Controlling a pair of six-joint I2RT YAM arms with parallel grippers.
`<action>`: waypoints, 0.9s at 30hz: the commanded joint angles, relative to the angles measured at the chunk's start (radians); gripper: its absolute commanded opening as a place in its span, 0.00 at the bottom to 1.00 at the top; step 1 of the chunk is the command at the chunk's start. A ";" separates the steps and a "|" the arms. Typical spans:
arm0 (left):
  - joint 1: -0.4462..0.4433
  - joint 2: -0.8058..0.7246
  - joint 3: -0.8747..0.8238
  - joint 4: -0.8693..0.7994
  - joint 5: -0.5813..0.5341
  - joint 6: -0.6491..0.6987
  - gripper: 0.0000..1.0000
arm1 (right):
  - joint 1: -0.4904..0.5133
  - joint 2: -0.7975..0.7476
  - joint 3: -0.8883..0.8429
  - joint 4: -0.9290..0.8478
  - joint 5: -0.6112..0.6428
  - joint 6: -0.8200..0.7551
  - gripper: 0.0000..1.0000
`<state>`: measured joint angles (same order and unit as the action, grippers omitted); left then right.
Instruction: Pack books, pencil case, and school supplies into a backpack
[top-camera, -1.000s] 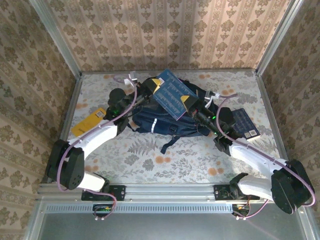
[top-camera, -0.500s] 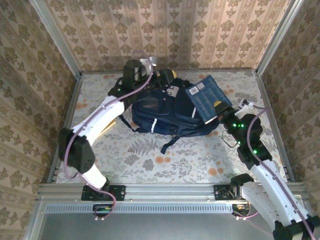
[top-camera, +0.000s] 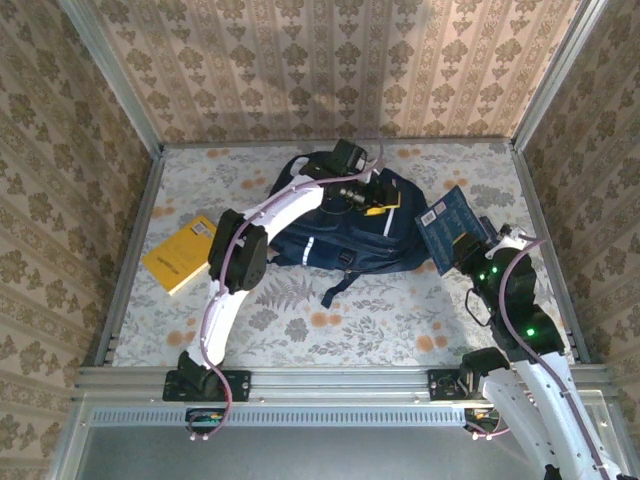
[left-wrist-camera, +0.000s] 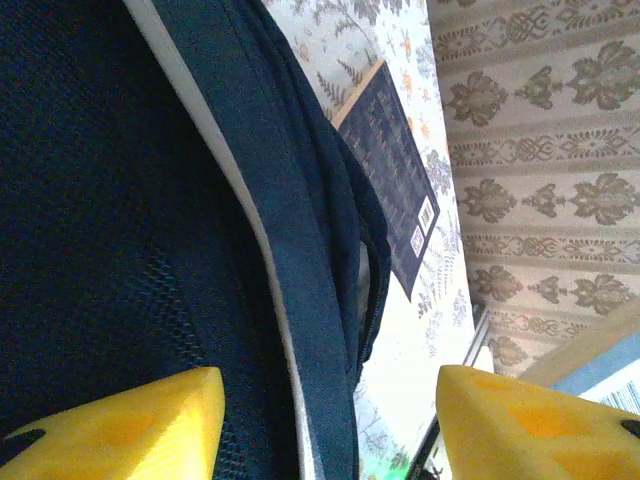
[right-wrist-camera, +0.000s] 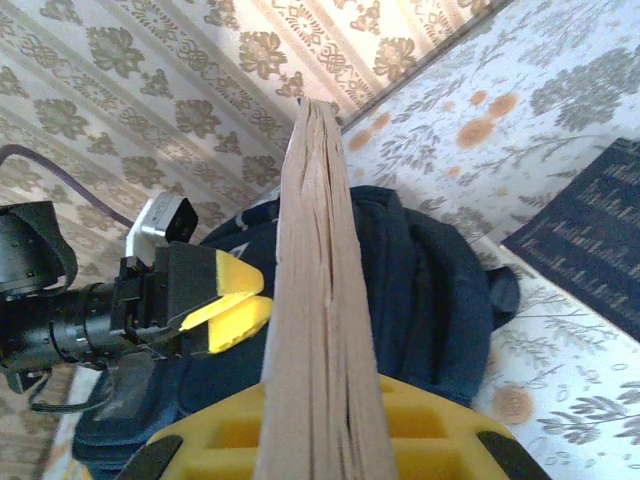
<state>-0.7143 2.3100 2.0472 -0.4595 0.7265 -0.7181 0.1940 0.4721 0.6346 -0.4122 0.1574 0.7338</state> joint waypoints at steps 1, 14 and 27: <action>-0.010 0.017 0.070 0.011 0.056 -0.042 0.58 | -0.004 -0.021 0.071 -0.017 0.087 -0.110 0.00; -0.037 0.153 0.145 0.028 0.071 -0.113 0.52 | -0.004 -0.027 0.076 0.002 0.095 -0.161 0.00; -0.046 0.189 0.285 -0.265 -0.149 0.087 0.18 | -0.005 -0.029 0.059 0.024 0.070 -0.139 0.00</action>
<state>-0.7486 2.4748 2.2868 -0.6060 0.6678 -0.7136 0.1940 0.4580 0.6930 -0.4366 0.2256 0.5976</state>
